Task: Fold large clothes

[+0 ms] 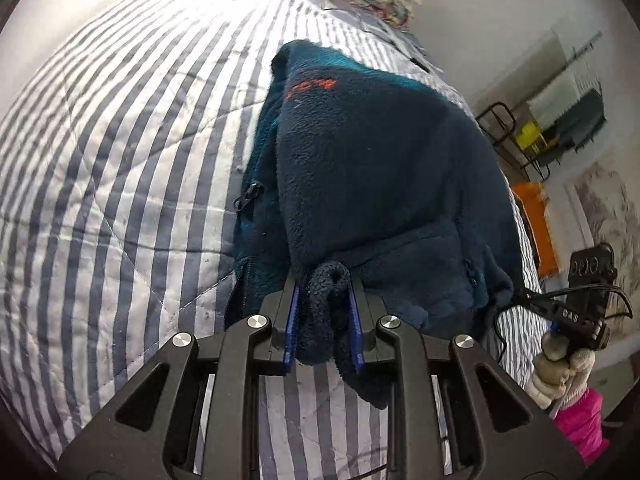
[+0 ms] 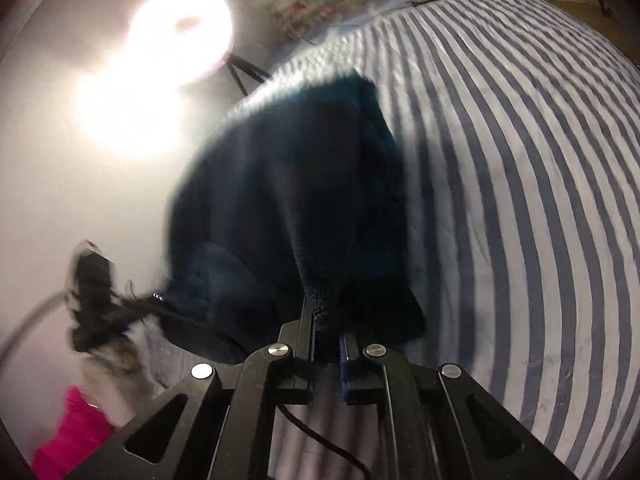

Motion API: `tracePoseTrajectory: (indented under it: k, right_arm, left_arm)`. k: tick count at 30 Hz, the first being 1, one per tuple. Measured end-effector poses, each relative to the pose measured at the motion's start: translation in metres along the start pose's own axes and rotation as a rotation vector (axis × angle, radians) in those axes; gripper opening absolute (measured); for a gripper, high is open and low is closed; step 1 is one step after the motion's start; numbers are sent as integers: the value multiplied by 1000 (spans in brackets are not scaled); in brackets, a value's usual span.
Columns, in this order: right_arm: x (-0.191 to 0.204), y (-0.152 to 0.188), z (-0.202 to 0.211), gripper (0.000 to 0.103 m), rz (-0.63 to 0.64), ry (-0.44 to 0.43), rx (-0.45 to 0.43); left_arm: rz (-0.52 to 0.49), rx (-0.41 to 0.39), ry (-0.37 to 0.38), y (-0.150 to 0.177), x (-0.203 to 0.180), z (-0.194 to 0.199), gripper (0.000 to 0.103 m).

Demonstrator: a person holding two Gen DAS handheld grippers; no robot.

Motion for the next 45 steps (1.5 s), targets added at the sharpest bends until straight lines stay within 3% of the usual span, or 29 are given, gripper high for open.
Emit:
tracePoseTrajectory:
  k: [3,5,8,14,17,20,24,27,31,36,40,42,43,45]
  right_arm:
    - [7,-3,7,8,11,-18,-26]
    - [20,-4,20,19,68,-9,-34]
    - [43,0,59,33,191,14,-90]
    - [89,11,140,33,374,5,-250]
    - [107,2,152,33,445,45,-321]
    - [130,-29,138,33,478,53,-343]
    - [152,-69,97,33,538,74,-308]
    - [161,-96,47,31,507,42,-244]
    - [162,-128,-18,31,474,62,-200]
    - [147,-136,-69,31,453,86,-145]
    - [139,-122,-81,31,486,86,-117]
    - [136,-114,-82,32,510,96,-106]
    - [134,-110,-84,32,513,88,-90]
    - [125,-103,-91,30,516,82,-65]
  left_arm:
    - [-14,23,0,7,-5,12,30]
    - [-29,8,-14,8,-2,29,35]
    - [-58,-47,-40,-2,0,57,36]
    - [-51,-193,-20,-37,-5,107,36]
    - [-42,-217,6,-56,-15,109,36]
    - [-70,-229,17,-78,-32,101,36]
    - [-77,-210,34,-98,-44,80,36]
    - [-27,-188,48,-116,-31,58,36]
    - [95,-154,69,-127,8,34,36]
    - [310,-48,206,-135,53,-5,38]
    - [309,-39,284,-146,45,-25,38]
    - [253,-83,238,-151,42,-33,33]
    - [230,-91,193,-152,45,-38,25]
    - [218,-86,108,-150,56,-52,25]
Point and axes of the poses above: each gripper's, at about its wrist camera, not at the fingertips, and z roughly against the way its jaws point, x to its left, y to its underside, the point moved 9 cm from there along -z, roughly the way its jaws point, and after that the axes turned 5 degrees about -z, right-handed, at the moved point
